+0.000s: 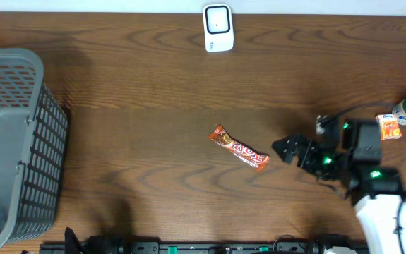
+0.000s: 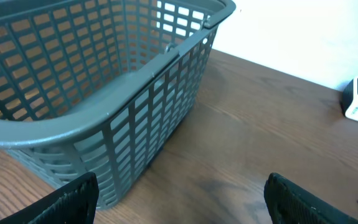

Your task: Scan the item barcode

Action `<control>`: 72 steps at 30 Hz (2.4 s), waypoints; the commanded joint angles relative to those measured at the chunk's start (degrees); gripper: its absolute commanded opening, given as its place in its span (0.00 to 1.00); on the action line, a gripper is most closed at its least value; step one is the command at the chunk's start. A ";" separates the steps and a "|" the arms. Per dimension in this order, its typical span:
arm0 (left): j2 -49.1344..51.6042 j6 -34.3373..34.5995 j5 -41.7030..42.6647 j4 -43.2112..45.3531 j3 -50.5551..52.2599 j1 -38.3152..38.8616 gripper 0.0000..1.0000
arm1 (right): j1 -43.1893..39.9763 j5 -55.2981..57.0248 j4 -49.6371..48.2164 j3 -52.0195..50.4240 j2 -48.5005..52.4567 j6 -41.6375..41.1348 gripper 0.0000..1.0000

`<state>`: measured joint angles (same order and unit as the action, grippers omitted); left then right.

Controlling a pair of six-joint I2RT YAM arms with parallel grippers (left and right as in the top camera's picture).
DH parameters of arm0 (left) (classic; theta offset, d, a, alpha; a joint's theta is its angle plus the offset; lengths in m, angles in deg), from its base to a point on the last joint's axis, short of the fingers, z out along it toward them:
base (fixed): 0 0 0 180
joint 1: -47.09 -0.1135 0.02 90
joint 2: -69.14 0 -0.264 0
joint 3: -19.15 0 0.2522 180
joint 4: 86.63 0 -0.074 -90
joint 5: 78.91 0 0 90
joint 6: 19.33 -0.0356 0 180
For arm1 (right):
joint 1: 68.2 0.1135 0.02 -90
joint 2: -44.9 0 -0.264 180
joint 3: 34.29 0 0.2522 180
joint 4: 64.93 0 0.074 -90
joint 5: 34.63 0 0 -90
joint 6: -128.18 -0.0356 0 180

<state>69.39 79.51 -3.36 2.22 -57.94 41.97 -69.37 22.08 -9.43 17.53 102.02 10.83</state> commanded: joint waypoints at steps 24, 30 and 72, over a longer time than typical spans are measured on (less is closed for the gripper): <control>-0.07 0.04 0.33 0.07 0.00 0.17 0.85 | 13.68 0.90 -38.01 -13.92 35.08 -12.28 0.50; -0.07 0.04 0.33 0.07 0.00 0.17 0.85 | 14.08 4.09 -40.35 -13.86 36.50 -12.02 0.01; -0.07 0.04 0.33 0.07 0.00 0.17 0.85 | 30.71 52.04 11.17 30.14 26.38 -2.58 0.22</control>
<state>69.39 79.51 -3.12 2.20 -57.97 41.97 -40.15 75.60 1.60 45.51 123.18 7.11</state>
